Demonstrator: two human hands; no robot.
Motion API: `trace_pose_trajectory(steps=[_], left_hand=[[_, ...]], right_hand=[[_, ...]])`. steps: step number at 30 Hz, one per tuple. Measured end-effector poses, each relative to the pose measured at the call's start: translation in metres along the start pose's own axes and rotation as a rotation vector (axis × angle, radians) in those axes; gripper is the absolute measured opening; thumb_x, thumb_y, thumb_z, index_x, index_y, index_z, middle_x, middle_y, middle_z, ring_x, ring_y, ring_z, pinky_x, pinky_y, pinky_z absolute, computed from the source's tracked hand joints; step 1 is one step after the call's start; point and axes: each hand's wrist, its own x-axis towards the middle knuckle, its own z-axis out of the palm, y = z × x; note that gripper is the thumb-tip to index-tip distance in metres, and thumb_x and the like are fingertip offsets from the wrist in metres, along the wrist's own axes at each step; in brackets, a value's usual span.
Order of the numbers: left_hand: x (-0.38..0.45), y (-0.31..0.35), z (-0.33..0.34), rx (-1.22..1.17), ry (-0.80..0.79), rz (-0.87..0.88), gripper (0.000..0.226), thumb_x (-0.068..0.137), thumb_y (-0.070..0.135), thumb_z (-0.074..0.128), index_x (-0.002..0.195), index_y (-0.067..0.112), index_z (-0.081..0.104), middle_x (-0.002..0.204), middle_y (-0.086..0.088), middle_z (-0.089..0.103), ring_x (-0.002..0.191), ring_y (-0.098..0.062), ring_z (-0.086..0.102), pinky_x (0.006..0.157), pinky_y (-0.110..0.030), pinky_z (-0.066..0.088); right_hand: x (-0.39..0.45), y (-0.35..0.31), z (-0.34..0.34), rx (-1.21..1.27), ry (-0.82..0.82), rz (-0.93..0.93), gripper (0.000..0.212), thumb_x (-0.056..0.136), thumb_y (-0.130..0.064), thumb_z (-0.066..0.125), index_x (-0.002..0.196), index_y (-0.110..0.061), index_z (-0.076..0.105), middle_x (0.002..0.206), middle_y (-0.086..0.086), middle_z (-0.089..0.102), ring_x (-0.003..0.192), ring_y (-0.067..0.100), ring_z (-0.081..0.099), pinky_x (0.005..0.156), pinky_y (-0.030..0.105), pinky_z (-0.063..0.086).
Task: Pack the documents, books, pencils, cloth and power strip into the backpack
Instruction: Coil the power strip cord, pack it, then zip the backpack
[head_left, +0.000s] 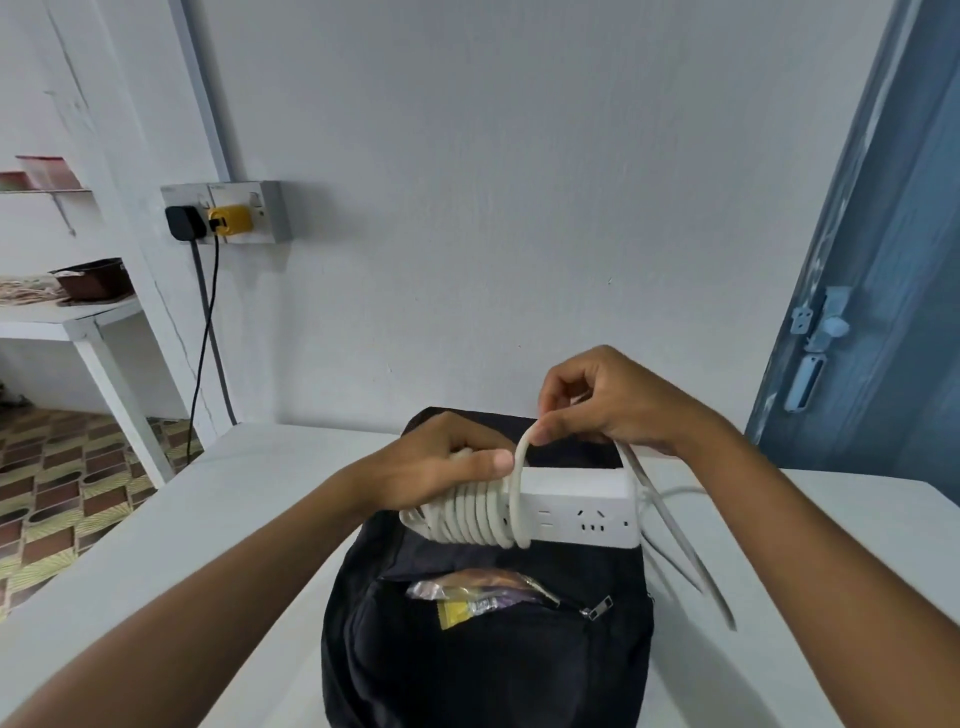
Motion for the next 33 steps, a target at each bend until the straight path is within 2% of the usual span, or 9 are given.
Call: trace_pose_trajectory(steps=[5,9,13,16,20,23,26,29,33], left_hand=[[0.006,0.003,0.007,-0.25,0.175,-0.045,0.03,0.077,0.051,0.06,0.08,0.024,0.074,0.081,-0.001,0.07,0.08,-0.019,0.067,0.072,-0.034,0.049],[0.005,0.002,0.005,-0.546,0.343,-0.13,0.033,0.08,0.037,0.061,0.093,0.009,0.074,0.092,-0.016,0.072,0.085,-0.032,0.068,0.073,-0.038,0.053],[0.01,0.001,0.001,-0.798,0.541,-0.359,0.024,0.088,0.028,0.058,0.09,0.006,0.067,0.083,-0.012,0.069,0.071,-0.022,0.067,0.064,-0.03,0.052],[0.01,-0.006,-0.004,-0.762,0.648,-0.349,0.026,0.087,0.026,0.062,0.112,0.018,0.057,0.104,-0.008,0.065,0.09,-0.02,0.066,0.074,-0.032,0.051],[0.006,-0.012,-0.004,-0.344,0.711,-0.304,0.05,0.076,0.037,0.068,0.123,0.021,0.064,0.107,0.0,0.071,0.093,-0.008,0.069,0.083,-0.028,0.055],[0.005,-0.02,-0.002,0.024,0.769,-0.231,0.048,0.071,0.045,0.07,0.114,0.023,0.07,0.106,0.009,0.071,0.095,-0.003,0.065,0.087,-0.024,0.052],[0.002,-0.03,-0.001,0.371,0.785,-0.163,0.05,0.074,0.051,0.065,0.116,0.023,0.069,0.099,0.008,0.068,0.089,-0.009,0.06,0.078,-0.025,0.05],[0.001,-0.039,0.001,0.677,0.731,-0.068,0.056,0.074,0.054,0.057,0.118,0.021,0.067,0.09,0.003,0.065,0.084,-0.019,0.054,0.069,-0.032,0.047],[0.0,-0.045,0.0,0.862,0.481,0.113,0.06,0.077,0.054,0.054,0.128,0.024,0.06,0.087,0.003,0.066,0.078,-0.02,0.054,0.063,-0.035,0.051]], right_hand=[[0.002,0.036,0.006,0.382,-0.039,0.112,0.023,0.069,-0.026,0.079,0.078,-0.008,0.069,0.07,0.006,0.065,0.06,0.015,0.06,0.054,0.023,0.049],[0.002,0.053,0.038,0.743,0.141,0.171,0.026,0.088,-0.006,0.059,0.065,-0.016,0.064,0.055,0.006,0.055,0.047,0.014,0.045,0.046,0.022,0.033],[-0.001,0.045,0.062,0.469,0.199,0.14,0.028,0.097,-0.002,0.044,0.093,-0.017,0.067,0.067,0.011,0.062,0.041,0.015,0.047,0.037,0.02,0.031],[-0.006,0.042,0.071,0.339,0.156,0.2,0.037,0.1,-0.006,0.042,0.13,-0.023,0.054,0.083,0.011,0.067,0.042,0.014,0.053,0.036,0.021,0.035],[-0.011,0.034,0.075,0.143,0.097,0.228,0.032,0.097,-0.007,0.047,0.122,-0.025,0.055,0.092,0.011,0.069,0.047,0.015,0.062,0.043,0.018,0.041],[-0.015,0.033,0.074,-0.106,0.064,0.276,0.013,0.091,-0.01,0.055,0.102,-0.012,0.062,0.082,0.008,0.071,0.051,0.015,0.067,0.069,0.025,0.055],[-0.023,0.025,0.07,-0.18,-0.052,0.31,0.013,0.09,-0.01,0.057,0.101,-0.012,0.063,0.076,0.005,0.071,0.053,0.015,0.068,0.058,0.021,0.051],[-0.032,0.012,0.068,-0.294,-0.107,0.263,0.012,0.092,-0.012,0.056,0.102,-0.011,0.063,0.073,0.006,0.069,0.054,0.015,0.066,0.056,0.027,0.055],[-0.033,-0.001,0.059,-0.625,0.093,0.002,0.017,0.093,-0.022,0.054,0.088,-0.02,0.071,0.079,-0.002,0.069,0.07,0.015,0.061,0.072,0.038,0.052]])
